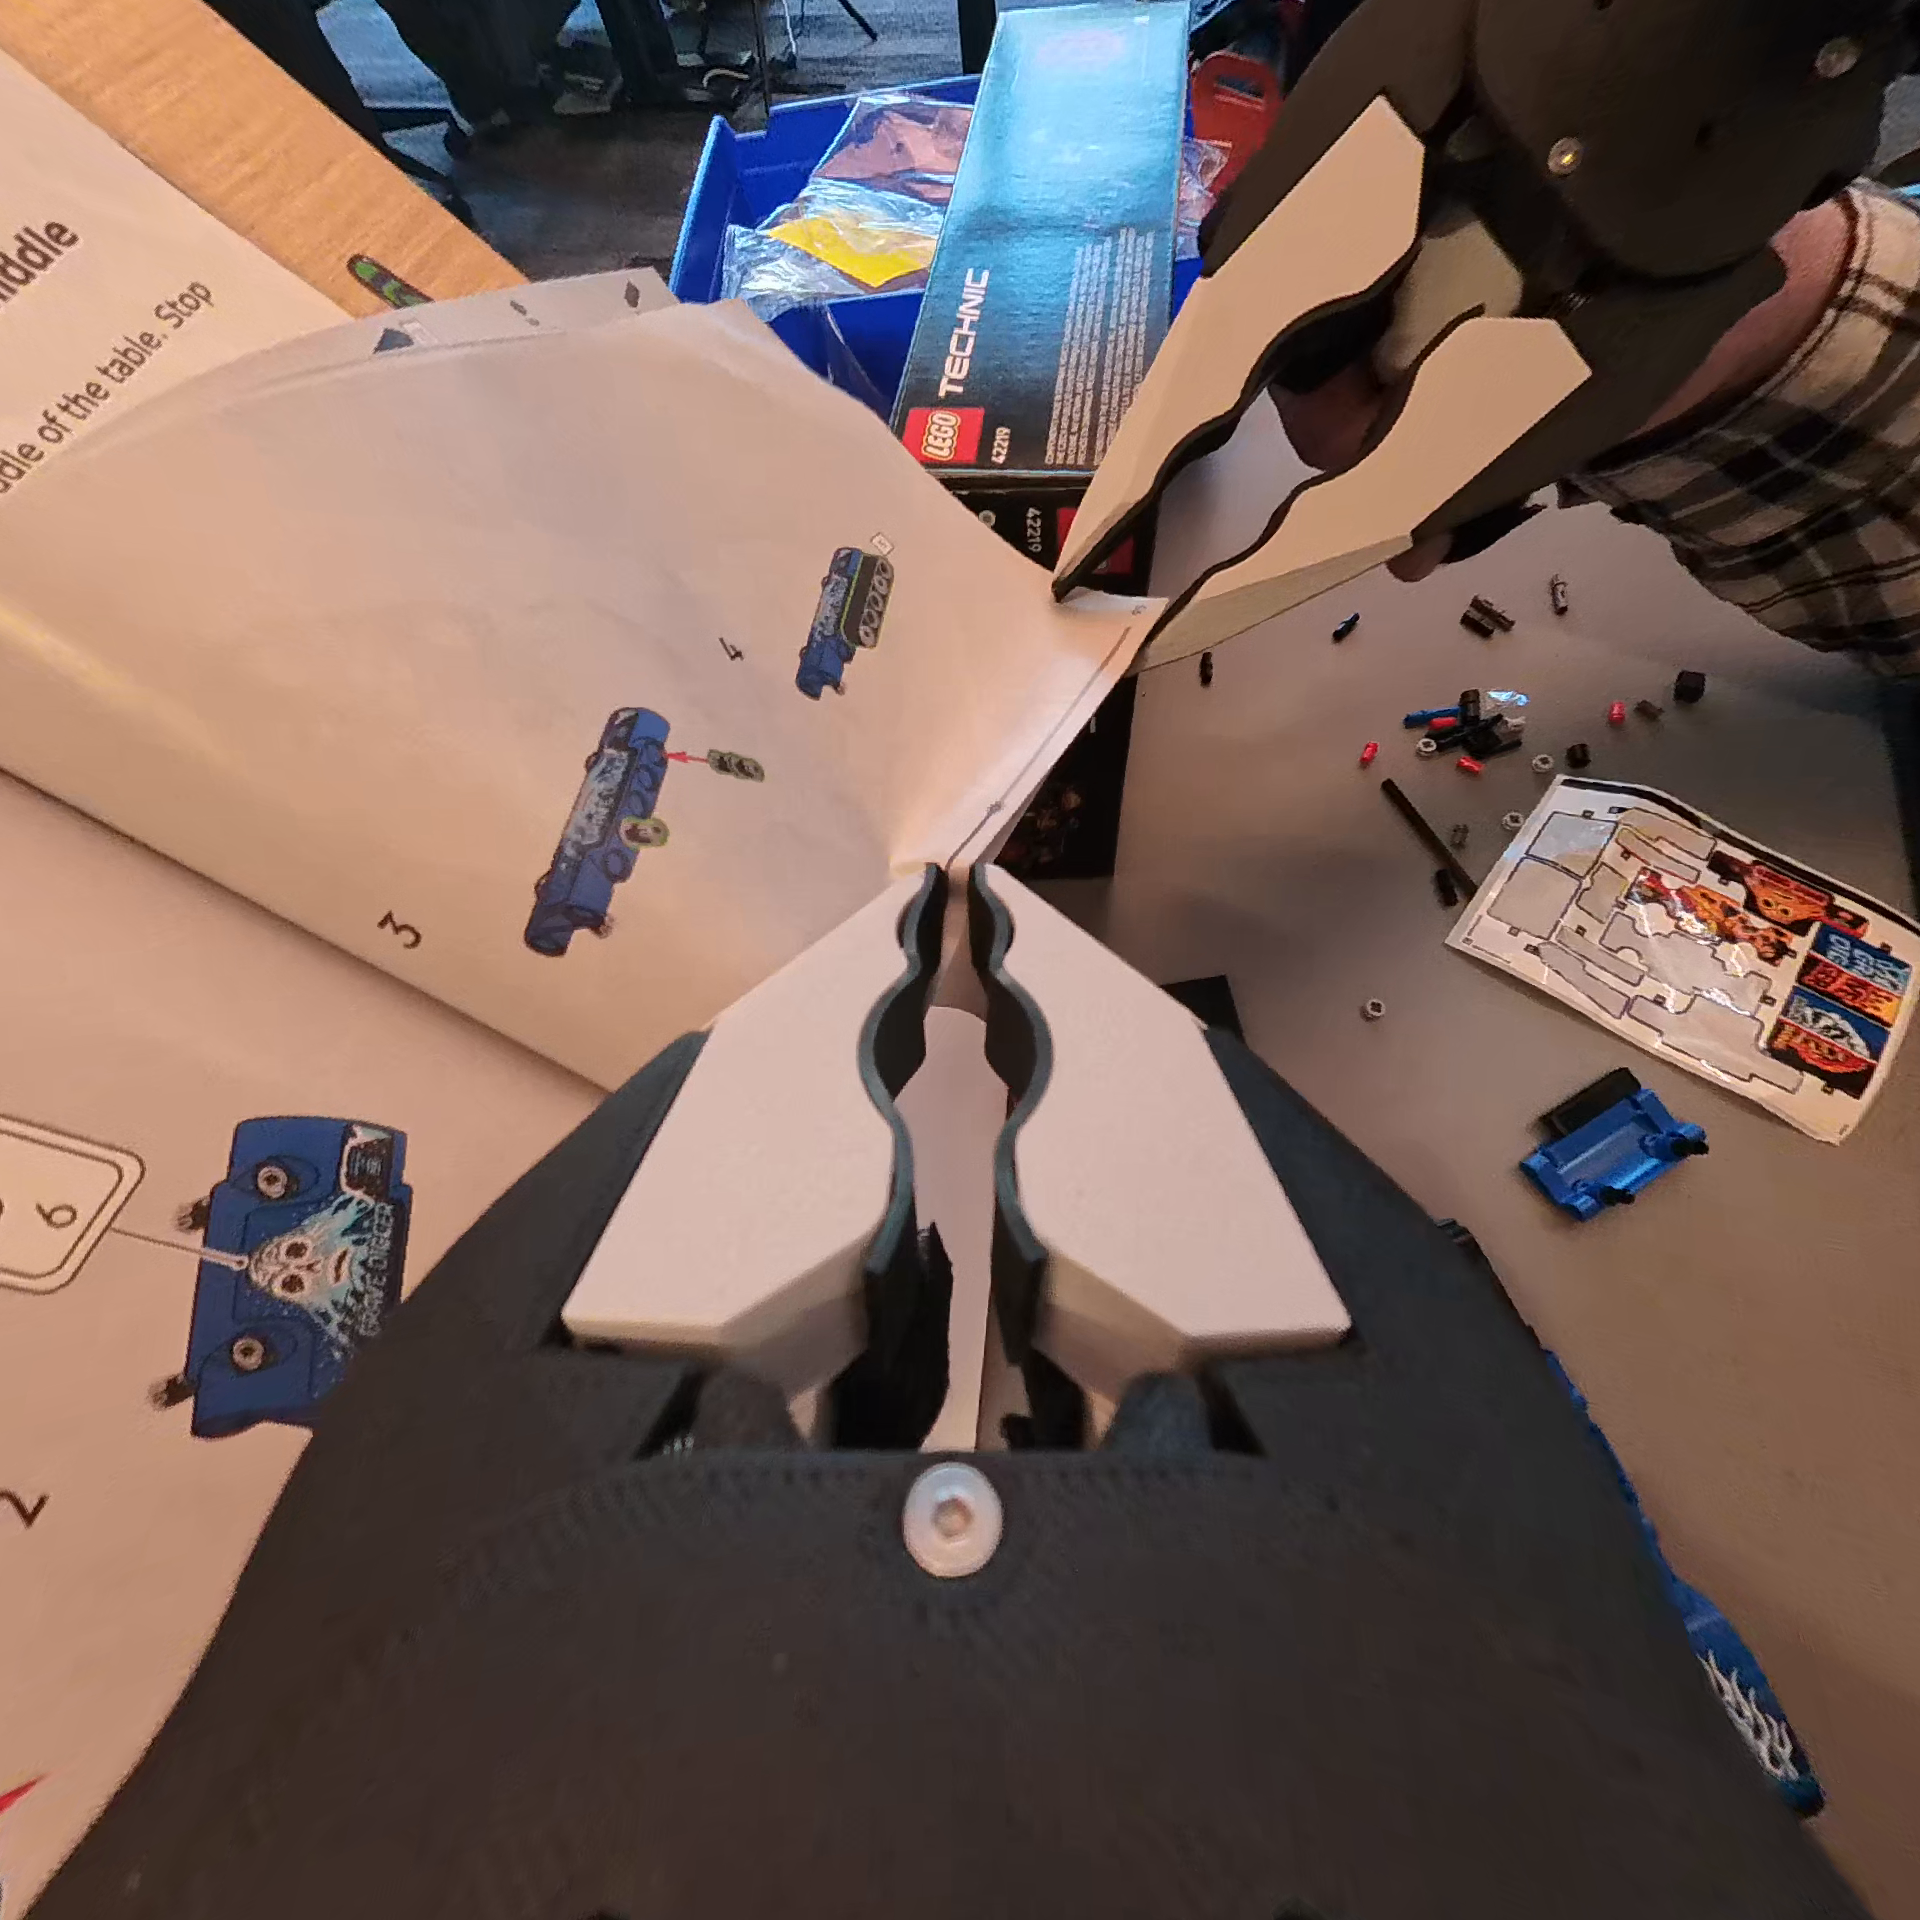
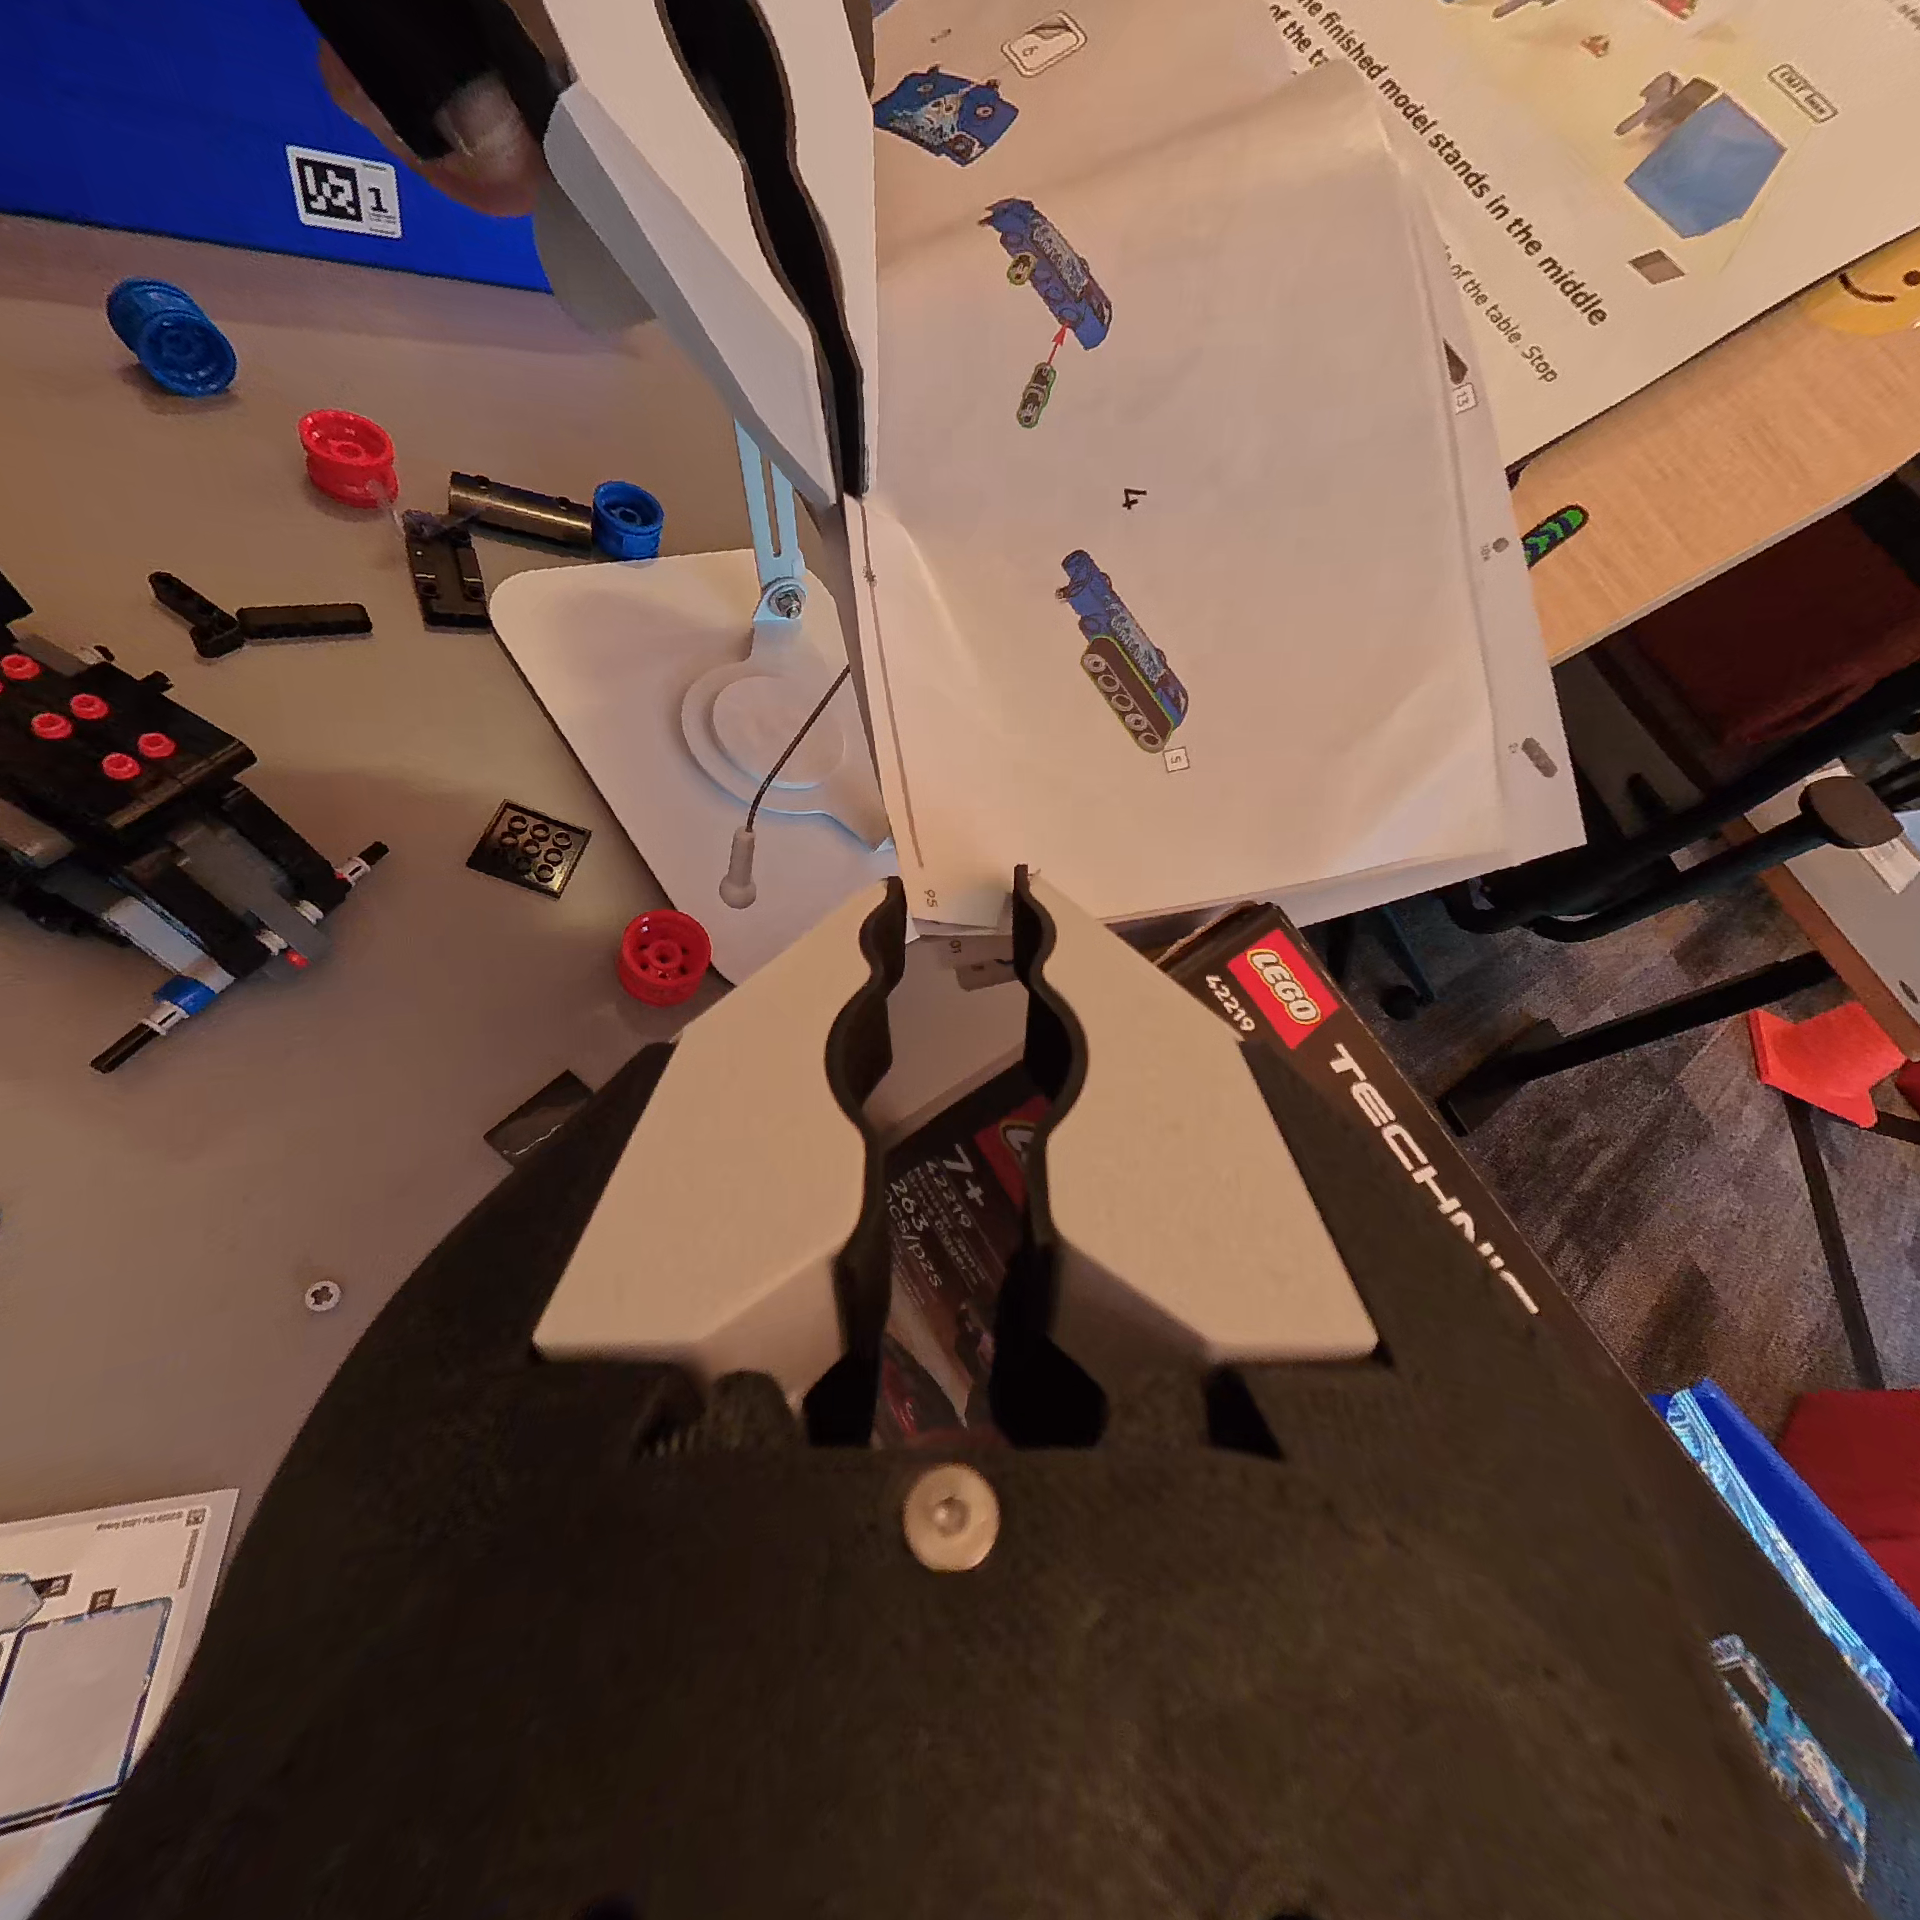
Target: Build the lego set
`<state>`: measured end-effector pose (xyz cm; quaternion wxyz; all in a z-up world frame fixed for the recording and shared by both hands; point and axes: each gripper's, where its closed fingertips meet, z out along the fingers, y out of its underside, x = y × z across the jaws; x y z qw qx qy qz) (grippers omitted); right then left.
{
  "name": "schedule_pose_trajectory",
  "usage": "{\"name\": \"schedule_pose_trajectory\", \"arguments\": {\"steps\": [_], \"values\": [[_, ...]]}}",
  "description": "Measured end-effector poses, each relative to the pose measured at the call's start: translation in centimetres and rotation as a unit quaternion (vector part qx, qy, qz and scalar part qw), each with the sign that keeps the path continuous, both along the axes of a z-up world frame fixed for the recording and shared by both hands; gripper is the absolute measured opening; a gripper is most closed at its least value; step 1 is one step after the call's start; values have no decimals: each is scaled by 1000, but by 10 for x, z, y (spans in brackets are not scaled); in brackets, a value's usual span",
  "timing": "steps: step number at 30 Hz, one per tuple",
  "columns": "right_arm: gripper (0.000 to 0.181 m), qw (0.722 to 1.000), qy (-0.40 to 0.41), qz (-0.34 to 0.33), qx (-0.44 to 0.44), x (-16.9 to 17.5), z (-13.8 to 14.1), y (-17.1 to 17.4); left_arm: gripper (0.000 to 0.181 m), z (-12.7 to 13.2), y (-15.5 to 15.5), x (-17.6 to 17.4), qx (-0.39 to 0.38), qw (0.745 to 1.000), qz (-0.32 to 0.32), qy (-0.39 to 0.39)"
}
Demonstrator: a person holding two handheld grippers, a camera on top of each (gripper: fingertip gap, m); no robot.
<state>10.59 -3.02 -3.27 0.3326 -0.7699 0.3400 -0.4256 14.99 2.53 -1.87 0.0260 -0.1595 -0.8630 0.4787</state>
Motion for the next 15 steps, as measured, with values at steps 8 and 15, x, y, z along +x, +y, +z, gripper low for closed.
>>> {"name": "schedule_pose_trajectory", "arguments": {"steps": [8, 15], "values": [[19, 1000, 0, -1, 1, 0, 0, -2, 3, -1, -1, 0, 15, 999, -8, 29], [19, 1000, 1, 0, 1, 1, -1, -1, 1, -4, -3, 0, 35, 999, -11, 30]]}}
